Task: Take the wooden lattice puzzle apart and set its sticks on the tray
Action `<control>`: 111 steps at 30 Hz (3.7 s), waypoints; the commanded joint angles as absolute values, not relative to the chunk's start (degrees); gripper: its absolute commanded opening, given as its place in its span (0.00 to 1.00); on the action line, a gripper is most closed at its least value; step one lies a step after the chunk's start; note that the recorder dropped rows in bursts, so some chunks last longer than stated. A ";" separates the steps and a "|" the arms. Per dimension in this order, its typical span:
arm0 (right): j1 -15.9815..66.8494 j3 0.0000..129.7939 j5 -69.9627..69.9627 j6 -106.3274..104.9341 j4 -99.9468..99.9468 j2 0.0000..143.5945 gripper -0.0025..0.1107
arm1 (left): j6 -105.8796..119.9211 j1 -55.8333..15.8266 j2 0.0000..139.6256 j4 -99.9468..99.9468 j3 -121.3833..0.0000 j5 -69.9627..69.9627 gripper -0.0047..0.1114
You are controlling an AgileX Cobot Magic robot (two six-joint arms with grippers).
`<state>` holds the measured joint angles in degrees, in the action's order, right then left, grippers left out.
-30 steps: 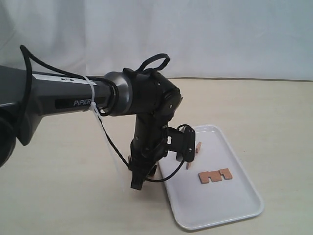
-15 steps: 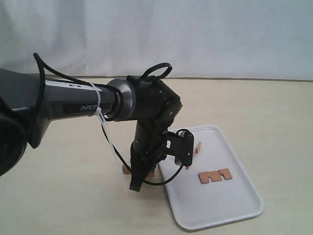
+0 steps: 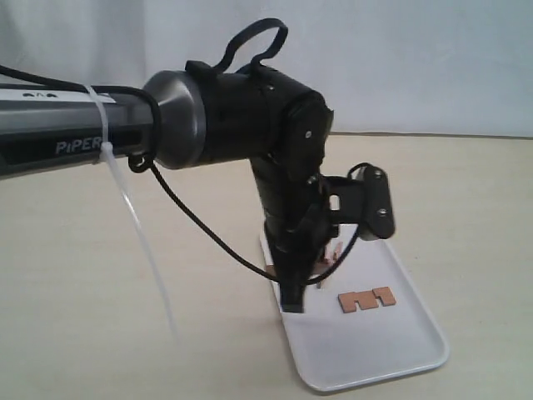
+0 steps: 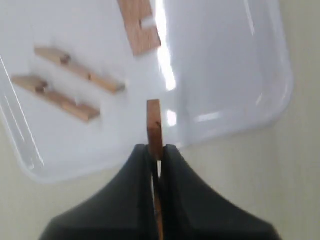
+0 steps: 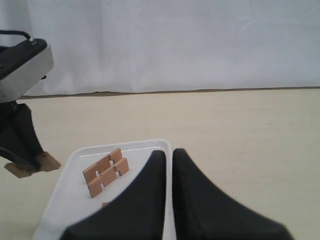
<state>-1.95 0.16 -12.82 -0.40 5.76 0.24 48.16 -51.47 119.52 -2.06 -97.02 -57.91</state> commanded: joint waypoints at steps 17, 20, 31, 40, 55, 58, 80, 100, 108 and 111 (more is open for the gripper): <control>-1.87 0.00 -12.97 -0.84 5.30 0.00 0.06 | 26.50 -58.56 130.75 1.02 -97.37 -41.22 0.05; -1.87 0.00 -12.97 -0.84 5.30 0.00 0.06 | 26.60 -58.56 130.92 1.02 -97.37 -40.87 0.20; -1.87 0.00 -12.97 -0.84 5.30 0.00 0.06 | 21.19 -58.56 116.89 -0.55 -97.37 -49.54 0.51; -1.87 0.00 -12.97 -0.84 5.30 0.00 0.06 | 17.66 -57.84 108.08 0.00 -97.37 -57.89 0.19; -1.87 0.00 -12.97 -0.84 5.30 0.00 0.06 | 11.39 -37.44 90.92 -0.88 -70.93 -52.12 0.04; -1.87 0.00 -12.97 -0.84 5.30 0.00 0.06 | 10.65 -31.42 84.87 -1.00 -66.55 -51.66 0.04; -1.87 0.00 -12.97 -0.84 5.30 0.00 0.06 | 11.90 -9.42 56.32 -3.98 -43.11 -33.28 0.04; -1.87 0.00 -12.97 -0.84 5.30 0.00 0.06 | 10.14 -9.42 28.83 -4.09 -29.33 -15.32 0.04; -1.87 0.00 -12.97 -0.84 5.30 0.00 0.06 | 9.55 -9.42 17.20 -3.96 -27.06 -12.28 0.04; -1.87 0.00 -12.97 -0.84 5.30 0.00 0.06 | 9.55 -9.42 12.30 -3.95 -25.56 -11.20 0.04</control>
